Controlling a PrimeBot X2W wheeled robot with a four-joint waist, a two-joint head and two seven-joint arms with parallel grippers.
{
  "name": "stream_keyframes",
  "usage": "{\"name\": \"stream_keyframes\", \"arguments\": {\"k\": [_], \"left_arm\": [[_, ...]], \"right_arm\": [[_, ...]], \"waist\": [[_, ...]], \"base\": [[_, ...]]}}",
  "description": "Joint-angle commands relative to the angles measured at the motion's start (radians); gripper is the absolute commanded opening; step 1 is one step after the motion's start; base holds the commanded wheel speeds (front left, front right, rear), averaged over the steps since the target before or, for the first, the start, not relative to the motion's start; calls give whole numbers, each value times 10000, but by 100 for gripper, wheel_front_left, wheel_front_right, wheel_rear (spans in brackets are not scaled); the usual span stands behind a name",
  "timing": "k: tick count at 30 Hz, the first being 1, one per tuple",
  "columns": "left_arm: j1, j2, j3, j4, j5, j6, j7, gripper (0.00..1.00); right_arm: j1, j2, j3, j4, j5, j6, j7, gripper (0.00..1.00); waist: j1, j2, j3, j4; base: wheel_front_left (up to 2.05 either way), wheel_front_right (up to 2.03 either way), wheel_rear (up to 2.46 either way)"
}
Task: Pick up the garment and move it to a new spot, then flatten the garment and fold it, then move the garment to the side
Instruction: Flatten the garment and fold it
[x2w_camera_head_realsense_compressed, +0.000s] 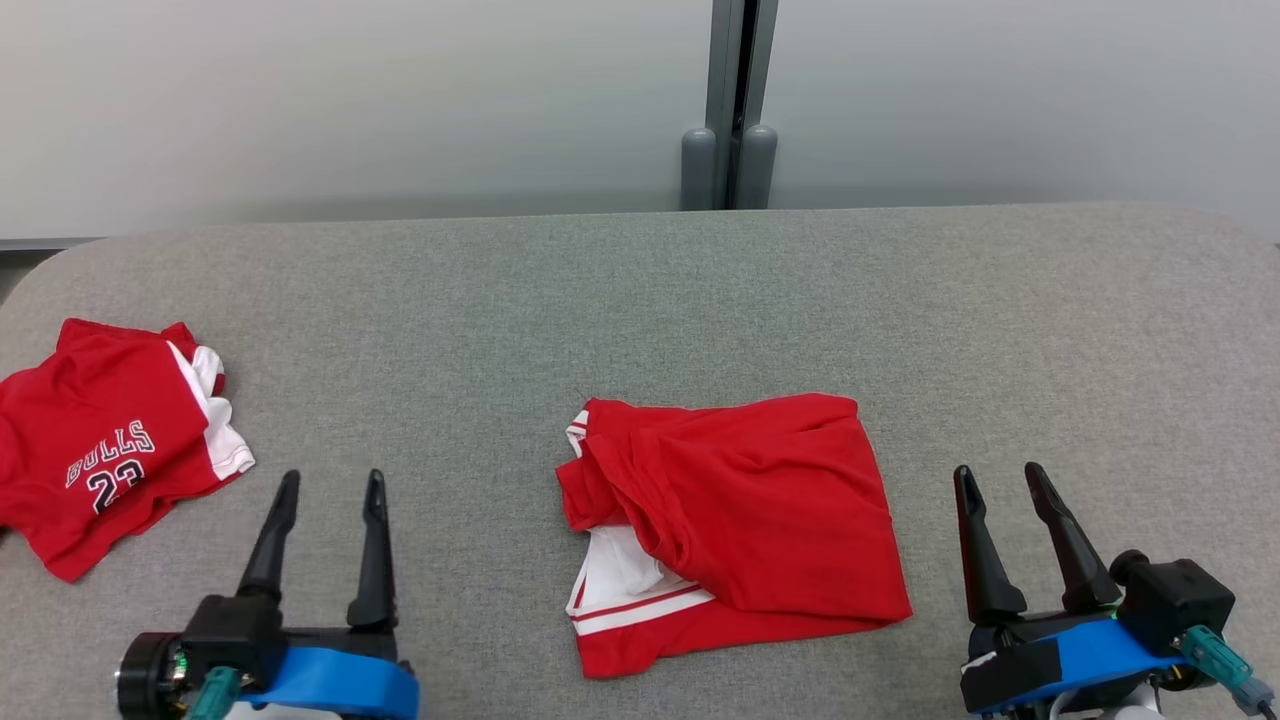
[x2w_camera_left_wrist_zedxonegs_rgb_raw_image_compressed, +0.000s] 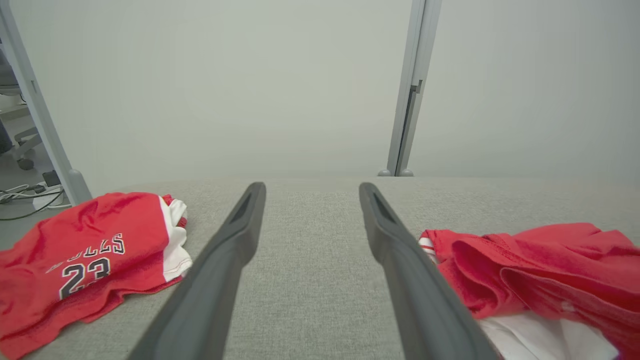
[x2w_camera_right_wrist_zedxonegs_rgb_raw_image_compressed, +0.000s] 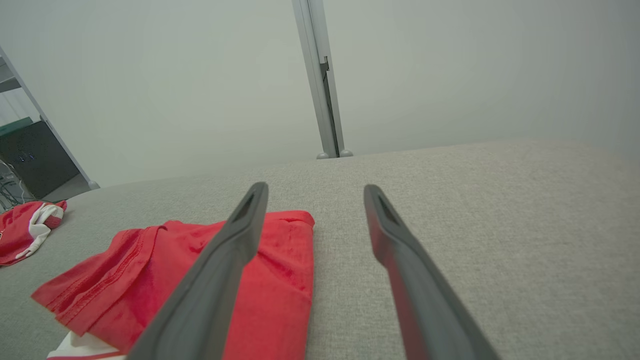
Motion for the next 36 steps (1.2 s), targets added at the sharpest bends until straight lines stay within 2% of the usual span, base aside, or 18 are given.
{"name": "stream_keyframes", "arguments": {"k": [1,13,19,30,36], "left_arm": [[-137,48,-259,-23,62,-15,-45,100],[-663,390,-3981,124,-458,-15,-45,100],[-1032,655,-5287,804,-771,-15,-45,100],[-1923,668,-6034,3224,-1198,-13,-45,100],[-2377,457,-6319,3803,-1393,-14,-45,100]], "right_arm": [[-126,9,10,40,93,3,-33,100],[-170,3,233,286,175,5,-34,100],[-204,4,300,336,190,3,-34,100],[-375,1,399,551,235,3,-34,100],[-433,1,392,546,263,5,-34,100]], "waist": [[0,0,-2,-2],[0,0,-40,-323],[0,0,11,-539],[0,0,288,-964],[0,0,466,-1025]], "base": [[0,0,0],[0,0,0],[0,0,0],[0,0,0],[0,0,0]]}}
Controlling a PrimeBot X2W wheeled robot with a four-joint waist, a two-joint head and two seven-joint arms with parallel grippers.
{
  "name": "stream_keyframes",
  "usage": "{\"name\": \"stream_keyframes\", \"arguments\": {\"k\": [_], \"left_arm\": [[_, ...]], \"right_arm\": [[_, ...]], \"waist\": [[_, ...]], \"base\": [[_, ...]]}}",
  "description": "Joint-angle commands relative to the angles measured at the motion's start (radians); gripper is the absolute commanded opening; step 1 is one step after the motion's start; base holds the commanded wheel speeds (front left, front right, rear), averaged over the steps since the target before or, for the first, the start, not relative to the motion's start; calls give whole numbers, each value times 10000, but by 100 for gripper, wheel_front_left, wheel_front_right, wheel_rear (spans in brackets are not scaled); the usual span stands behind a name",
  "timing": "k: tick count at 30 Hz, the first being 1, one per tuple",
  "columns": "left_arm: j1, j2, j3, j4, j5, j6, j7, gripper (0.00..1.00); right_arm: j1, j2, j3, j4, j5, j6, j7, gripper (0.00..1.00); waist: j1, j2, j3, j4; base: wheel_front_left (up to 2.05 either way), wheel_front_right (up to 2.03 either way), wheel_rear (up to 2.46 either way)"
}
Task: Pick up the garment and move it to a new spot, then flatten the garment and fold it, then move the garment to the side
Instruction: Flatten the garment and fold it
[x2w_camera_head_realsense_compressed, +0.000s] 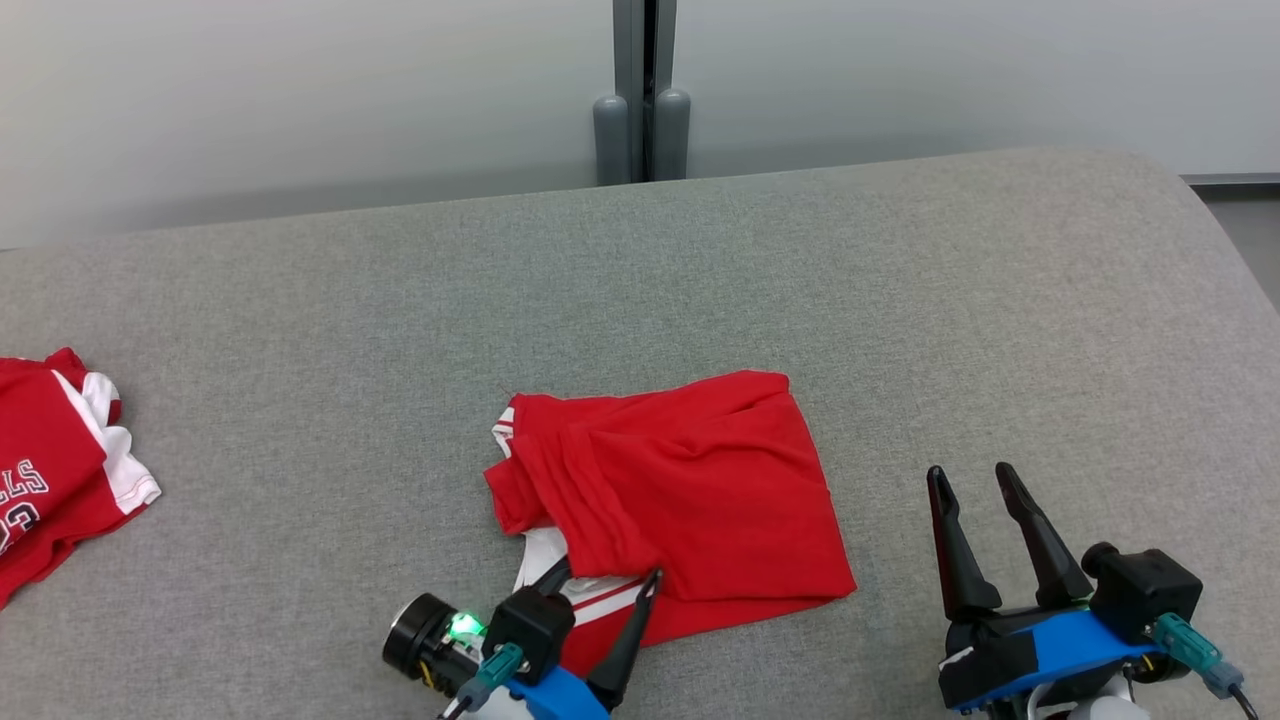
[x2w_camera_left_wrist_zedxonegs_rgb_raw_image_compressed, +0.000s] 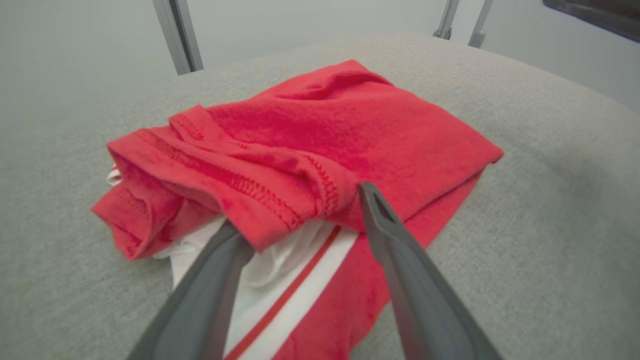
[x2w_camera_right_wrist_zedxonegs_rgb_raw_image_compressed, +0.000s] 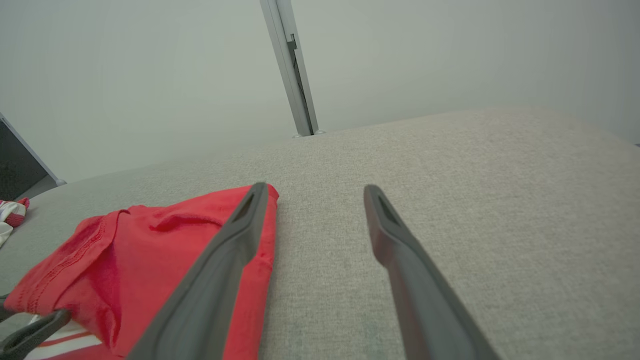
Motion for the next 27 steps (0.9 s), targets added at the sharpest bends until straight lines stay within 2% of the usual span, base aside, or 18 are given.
{"name": "stream_keyframes", "arguments": {"k": [1,2,3,4,5,16,22,23,24,25,27], "left_arm": [[-308,-82,-88,68,-167,-12,-47,94],[-379,-99,-124,96,-233,-12,-45,43],[-424,-117,-155,115,-311,-12,-45,17],[-424,-117,-155,115,-311,-12,-45,17],[-450,-131,-148,88,-382,-12,-45,0],[847,419,275,-1400,-739,-12,-45,0],[1527,600,-47,-1241,-1019,-12,-45,0],[1554,584,-107,-1159,-1081,-12,-47,4],[1529,559,-92,-1154,-1107,-12,-47,88],[1531,537,-53,-1145,-1165,-12,-45,100],[1542,496,148,-1290,-1180,-12,-47,100]], "right_arm": [[-127,-14,21,19,31,1,-34,100],[-140,-14,24,27,39,3,-34,100],[-149,-14,14,28,46,1,-34,100],[-149,-14,14,28,46,1,-34,100],[-150,-12,12,32,61,1,-34,100],[222,-15,-260,167,44,1,-34,100],[223,-14,-296,286,2,3,-34,100],[215,-14,-303,310,-1,3,-34,100],[208,-14,-308,328,-5,1,-34,100],[194,-14,-319,348,-11,1,-34,100],[174,-14,-337,377,-24,1,-34,100]], "waist": [[-1,-1,38,-1],[-1,-1,50,3],[-1,-1,57,13],[-1,-1,57,13],[-1,-1,57,23],[-1,-1,-203,470],[-1,-1,-197,715],[-1,-1,-195,738],[-1,-1,-193,759],[-1,-1,-187,776],[-1,-1,-183,799]], "base": [[0,0,0],[0,0,0],[0,0,0],[0,0,0],[0,0,0],[0,0,0],[0,0,0],[0,0,0],[0,0,0],[0,0,0],[0,0,0]]}}
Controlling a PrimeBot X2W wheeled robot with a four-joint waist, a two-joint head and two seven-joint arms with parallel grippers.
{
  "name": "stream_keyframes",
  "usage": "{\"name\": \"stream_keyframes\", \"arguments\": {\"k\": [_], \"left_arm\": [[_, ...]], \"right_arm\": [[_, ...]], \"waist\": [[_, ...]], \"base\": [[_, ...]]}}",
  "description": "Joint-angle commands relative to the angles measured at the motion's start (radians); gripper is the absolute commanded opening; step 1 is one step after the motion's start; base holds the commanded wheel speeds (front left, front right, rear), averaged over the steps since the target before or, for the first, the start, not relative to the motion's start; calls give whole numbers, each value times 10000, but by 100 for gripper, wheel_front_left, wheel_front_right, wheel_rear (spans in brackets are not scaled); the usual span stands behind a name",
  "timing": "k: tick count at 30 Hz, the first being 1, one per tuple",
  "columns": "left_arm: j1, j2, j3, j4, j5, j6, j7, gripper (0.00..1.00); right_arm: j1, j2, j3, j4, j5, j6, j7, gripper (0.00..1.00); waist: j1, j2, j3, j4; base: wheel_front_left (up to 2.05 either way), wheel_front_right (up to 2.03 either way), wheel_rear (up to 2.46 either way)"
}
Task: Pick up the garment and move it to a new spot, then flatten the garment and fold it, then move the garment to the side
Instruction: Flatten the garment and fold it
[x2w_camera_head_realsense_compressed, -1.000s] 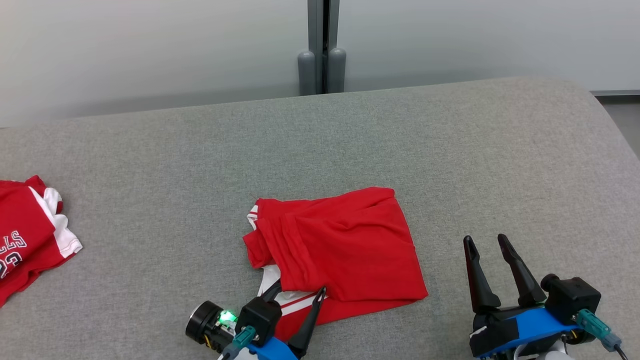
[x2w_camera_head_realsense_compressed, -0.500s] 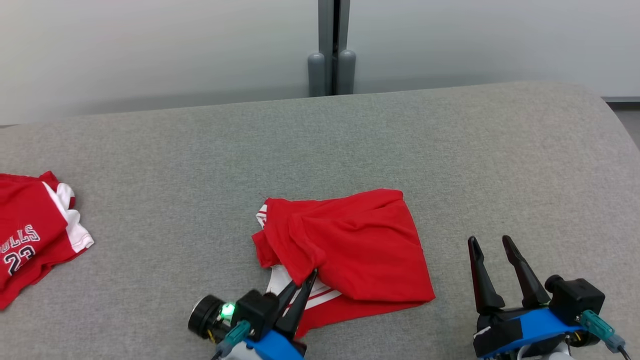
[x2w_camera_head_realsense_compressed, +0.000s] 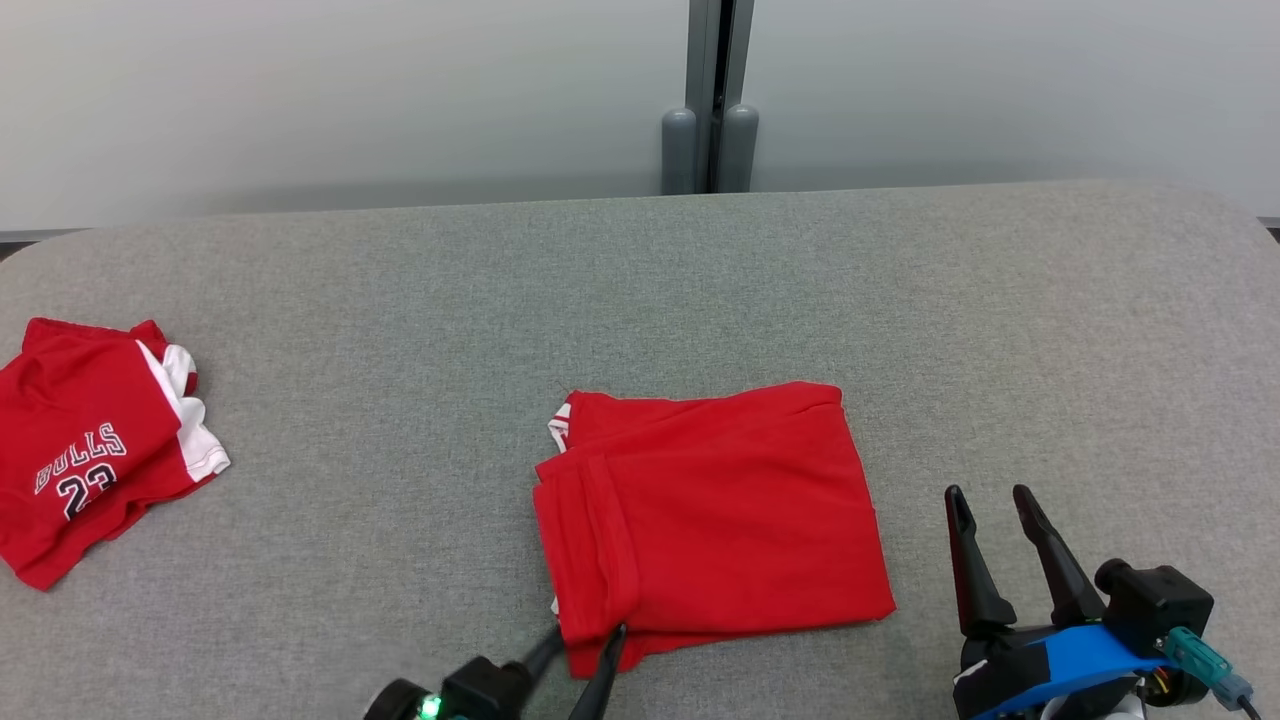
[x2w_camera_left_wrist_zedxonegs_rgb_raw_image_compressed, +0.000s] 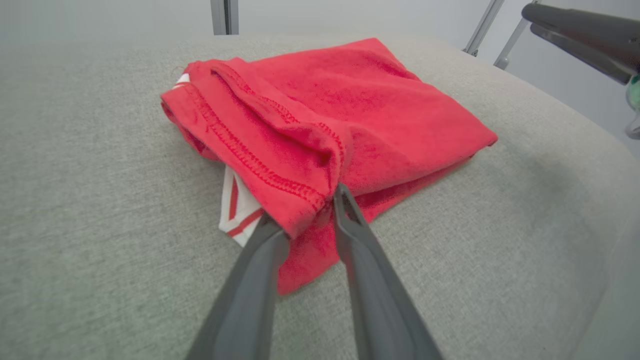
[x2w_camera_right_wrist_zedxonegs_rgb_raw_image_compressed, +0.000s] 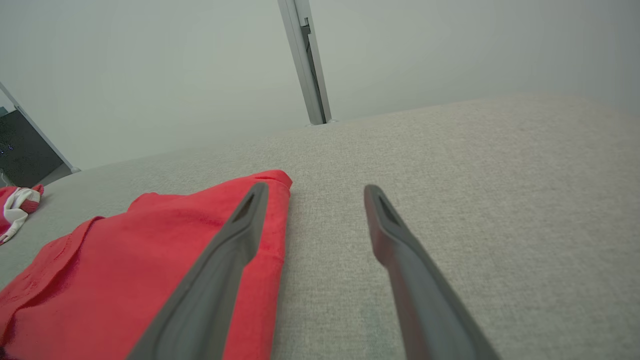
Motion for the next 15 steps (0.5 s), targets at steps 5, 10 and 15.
{"name": "stream_keyframes", "arguments": {"k": [5,10,15], "left_arm": [[130,116,900,-1059,286,12,-47,100],[41,243,2134,-2265,606,73,-45,100],[-605,383,3067,-2345,819,48,-45,100]], "right_arm": [[19,-15,-76,70,-66,1,-34,100],[21,-15,-132,47,-46,1,-34,100],[-88,-17,-80,90,-37,1,-34,100]], "waist": [[0,-1,34,-17],[0,-1,107,-68],[0,-1,248,-186]], "base": [[0,0,0],[0,0,0],[0,0,0]]}}
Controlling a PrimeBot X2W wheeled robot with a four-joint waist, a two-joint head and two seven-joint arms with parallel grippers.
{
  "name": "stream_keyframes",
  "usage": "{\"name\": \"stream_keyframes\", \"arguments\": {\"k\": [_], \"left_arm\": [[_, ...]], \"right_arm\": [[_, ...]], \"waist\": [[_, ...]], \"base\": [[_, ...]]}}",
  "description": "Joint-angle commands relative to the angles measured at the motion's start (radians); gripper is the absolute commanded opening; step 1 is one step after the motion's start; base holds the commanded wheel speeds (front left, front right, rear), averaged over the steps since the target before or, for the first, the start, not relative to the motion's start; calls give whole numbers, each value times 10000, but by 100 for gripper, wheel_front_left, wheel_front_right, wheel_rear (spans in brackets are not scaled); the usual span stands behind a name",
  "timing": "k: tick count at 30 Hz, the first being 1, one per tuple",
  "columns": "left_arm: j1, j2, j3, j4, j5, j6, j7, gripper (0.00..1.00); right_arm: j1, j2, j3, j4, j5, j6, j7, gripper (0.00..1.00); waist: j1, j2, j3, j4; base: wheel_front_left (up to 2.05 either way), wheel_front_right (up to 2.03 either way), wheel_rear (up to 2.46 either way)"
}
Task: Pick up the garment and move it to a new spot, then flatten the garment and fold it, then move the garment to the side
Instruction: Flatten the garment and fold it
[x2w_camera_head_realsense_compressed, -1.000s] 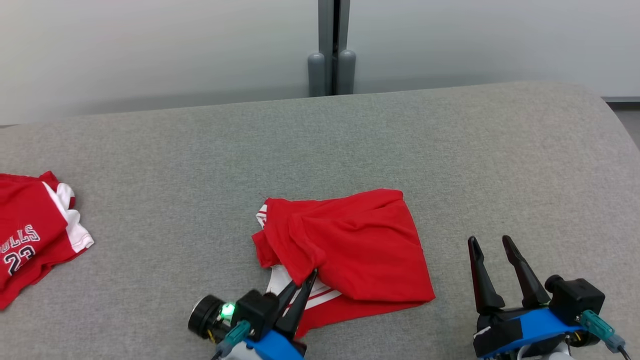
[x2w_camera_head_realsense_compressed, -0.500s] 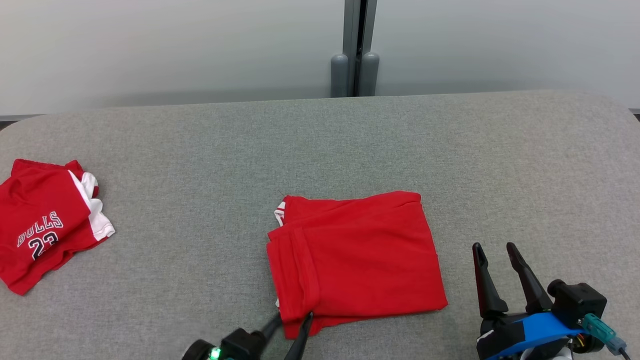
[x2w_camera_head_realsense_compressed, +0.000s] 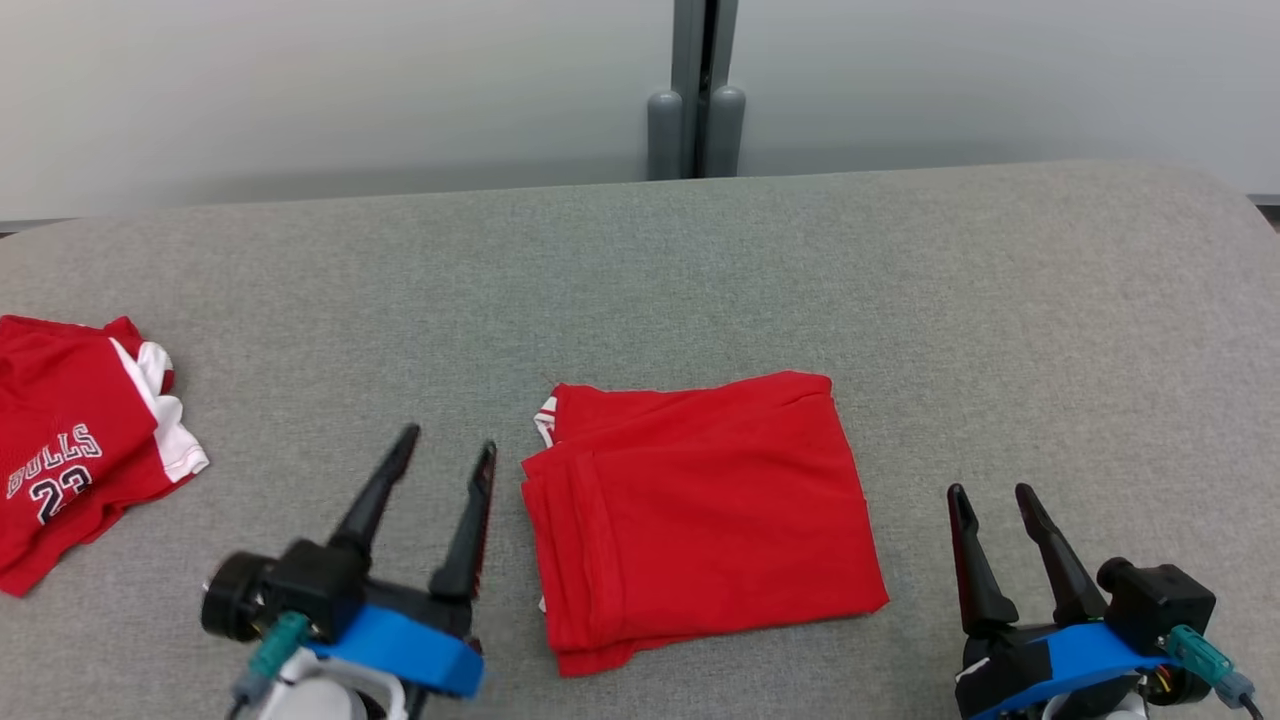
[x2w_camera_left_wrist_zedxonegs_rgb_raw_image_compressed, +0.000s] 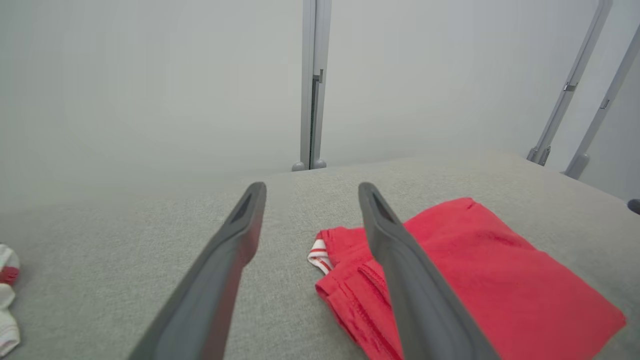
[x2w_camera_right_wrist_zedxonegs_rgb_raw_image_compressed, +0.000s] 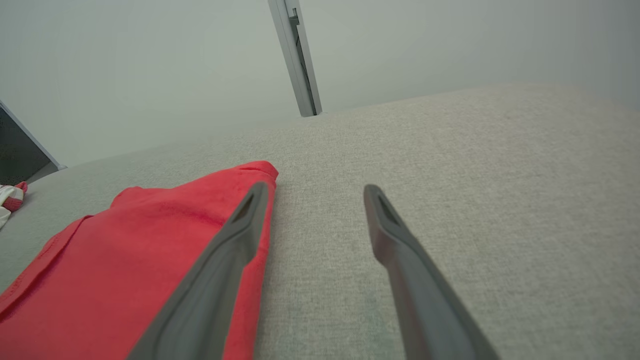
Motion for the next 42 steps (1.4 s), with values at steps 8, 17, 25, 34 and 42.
{"name": "stream_keyframes", "arguments": {"k": [8,17,25,34,42], "left_arm": [[-1588,129,527,1219,22,-23,-37,100],[-2602,456,-977,3334,-655,-28,-37,100],[-3116,618,-2319,4651,-1275,-30,-37,100],[-3746,614,-3714,5881,-2038,-31,-37,100],[-4187,465,-4754,6608,-2979,-31,-37,5]], "right_arm": [[-417,-17,12,84,-57,1,-34,100],[-621,-17,10,81,-20,1,-34,100],[-707,-17,21,124,-35,1,-34,100],[-794,-17,111,183,-115,1,-34,100],[-690,-17,193,214,-127,1,-34,100]], "waist": [[0,0,492,-350],[0,0,853,-670],[0,0,850,-745],[0,0,773,-801],[0,0,676,-900]], "base": [[0,0,0],[0,0,0],[0,0,0],[0,0,0],[0,0,0]]}}
